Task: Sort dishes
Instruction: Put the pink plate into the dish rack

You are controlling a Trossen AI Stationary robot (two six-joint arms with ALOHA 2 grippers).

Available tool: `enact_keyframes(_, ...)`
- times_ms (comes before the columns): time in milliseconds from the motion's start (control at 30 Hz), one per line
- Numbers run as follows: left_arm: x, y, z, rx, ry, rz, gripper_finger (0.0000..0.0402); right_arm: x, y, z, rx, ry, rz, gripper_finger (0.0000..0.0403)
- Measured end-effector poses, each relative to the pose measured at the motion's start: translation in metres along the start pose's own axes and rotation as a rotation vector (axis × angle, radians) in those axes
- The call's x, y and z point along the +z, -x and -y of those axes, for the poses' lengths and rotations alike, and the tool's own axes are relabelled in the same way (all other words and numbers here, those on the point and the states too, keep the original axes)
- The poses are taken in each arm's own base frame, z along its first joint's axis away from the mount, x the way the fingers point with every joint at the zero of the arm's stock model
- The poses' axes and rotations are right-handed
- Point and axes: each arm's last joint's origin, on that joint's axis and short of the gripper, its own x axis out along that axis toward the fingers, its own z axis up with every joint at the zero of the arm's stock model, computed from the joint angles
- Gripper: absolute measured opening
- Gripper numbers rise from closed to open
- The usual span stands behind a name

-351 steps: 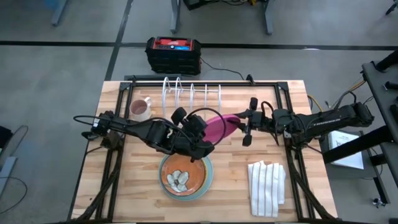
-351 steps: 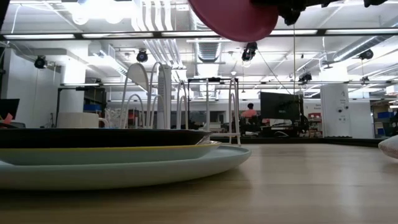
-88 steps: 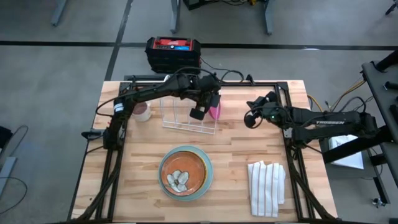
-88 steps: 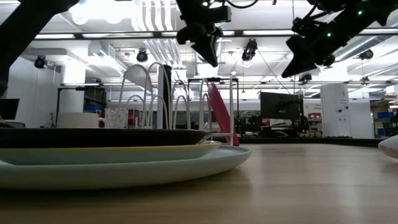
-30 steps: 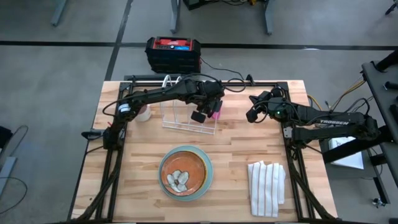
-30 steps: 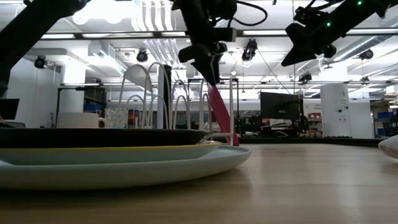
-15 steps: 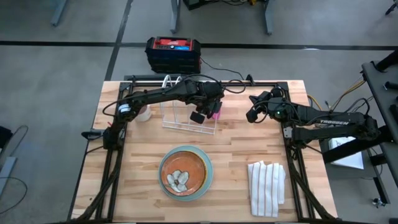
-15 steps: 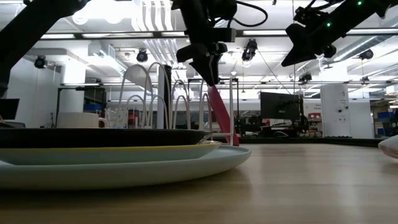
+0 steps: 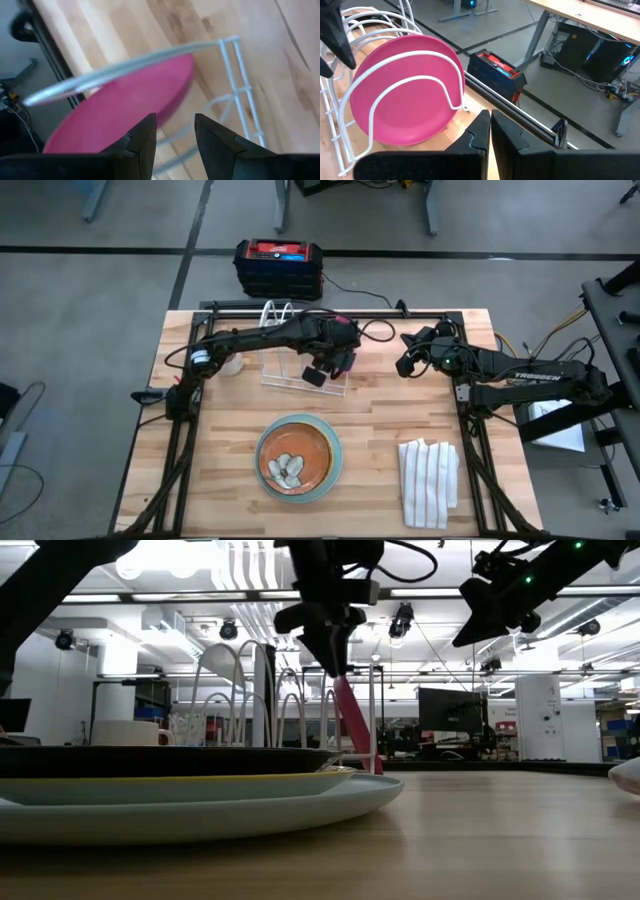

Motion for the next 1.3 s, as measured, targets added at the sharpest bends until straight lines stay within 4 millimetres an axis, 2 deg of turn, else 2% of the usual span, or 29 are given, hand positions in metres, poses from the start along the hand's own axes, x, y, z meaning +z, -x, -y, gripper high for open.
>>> enact_keyframes(167, 0.005, 0.002, 0.005, -0.002, -0.022, 0.005, 0.0123, 0.0, 0.0, 0.0, 0.0, 0.0, 0.0, 0.0008)
enact_keyframes(400, 0.01, 0.007, -0.005, 0.083, -0.038, 0.07, 0.0123, 0.0, 0.0, 0.0, 0.0, 0.0, 0.0, 0.0008)
enact_keyframes(633, -0.002, -0.011, -0.018, 0.071, 0.002, 0.028, 0.0123, 0.0, 0.0, 0.0, -0.001, 0.002, -0.003, 0.0008)
enact_keyframes(900, 0.0, -0.02, -0.007, 0.008, -0.013, -0.029, 0.0123, -0.001, 0.0, 0.0, -0.001, 0.004, -0.004, 0.0008)
enact_keyframes(1300, 0.007, -0.017, 0.002, 0.001, -0.038, -0.042, 0.0123, 0.0, 0.0, 0.0, -0.003, 0.008, -0.004, 0.0009)
